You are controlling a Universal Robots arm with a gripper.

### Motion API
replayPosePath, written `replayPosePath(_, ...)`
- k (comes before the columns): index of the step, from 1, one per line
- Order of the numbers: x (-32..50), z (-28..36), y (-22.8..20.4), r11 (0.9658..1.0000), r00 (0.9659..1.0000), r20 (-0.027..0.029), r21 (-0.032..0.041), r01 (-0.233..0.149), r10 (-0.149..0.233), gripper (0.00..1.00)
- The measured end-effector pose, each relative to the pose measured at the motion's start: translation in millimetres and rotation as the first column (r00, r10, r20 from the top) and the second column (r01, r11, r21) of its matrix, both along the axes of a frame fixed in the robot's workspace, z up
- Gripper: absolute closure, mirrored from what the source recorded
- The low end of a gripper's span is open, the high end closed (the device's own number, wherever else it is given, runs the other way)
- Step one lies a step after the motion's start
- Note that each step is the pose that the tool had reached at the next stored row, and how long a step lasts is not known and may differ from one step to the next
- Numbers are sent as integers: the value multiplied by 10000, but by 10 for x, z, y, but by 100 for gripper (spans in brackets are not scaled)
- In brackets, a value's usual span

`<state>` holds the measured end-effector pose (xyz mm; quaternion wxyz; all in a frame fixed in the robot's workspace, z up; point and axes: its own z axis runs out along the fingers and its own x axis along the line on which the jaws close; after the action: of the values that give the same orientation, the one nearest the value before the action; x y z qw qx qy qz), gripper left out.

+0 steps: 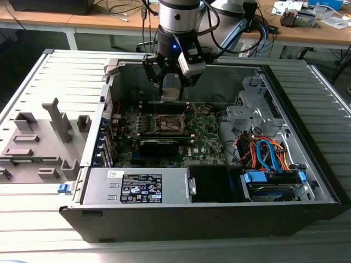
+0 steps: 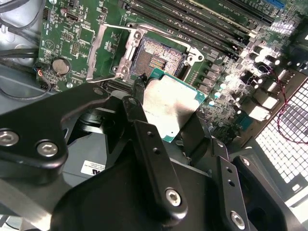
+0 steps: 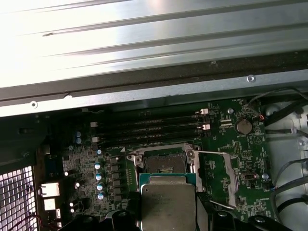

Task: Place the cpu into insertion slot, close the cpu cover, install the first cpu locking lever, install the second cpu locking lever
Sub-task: 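Place the cpu into insertion slot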

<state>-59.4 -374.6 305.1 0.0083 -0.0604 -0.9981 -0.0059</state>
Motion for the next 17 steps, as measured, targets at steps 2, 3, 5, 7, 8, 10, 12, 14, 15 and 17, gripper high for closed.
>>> replayPosePath(2, 0, 0, 0, 10000, 10000, 0, 0, 21, -21, 45)
replayPosePath(3, 0, 0, 0, 10000, 10000, 1, 0, 32, -32, 45)
replayPosePath(5, 0, 0, 0, 10000, 10000, 0, 0, 46, -46, 45)
replayPosePath(7, 0, 0, 0, 10000, 10000, 0, 0, 58, -58, 45)
replayPosePath(8, 0, 0, 0, 10000, 10000, 1, 0, 65, -65, 45)
replayPosePath(10, 1, 0, 0, 10000, 10000, 1, -1, 93, -93, 45)
replayPosePath(12, 0, 0, 0, 9999, 9999, 0, -3, 125, -125, 45)
replayPosePath(14, 0, 0, 0, 9999, 9999, 0, -3, 148, -148, 45)
replayPosePath(15, 1, 0, 0, 9999, 9999, 0, -2, 162, -162, 45)
replayPosePath(17, 1, 0, 0, 9998, 9998, 0, -3, 192, -192, 45)
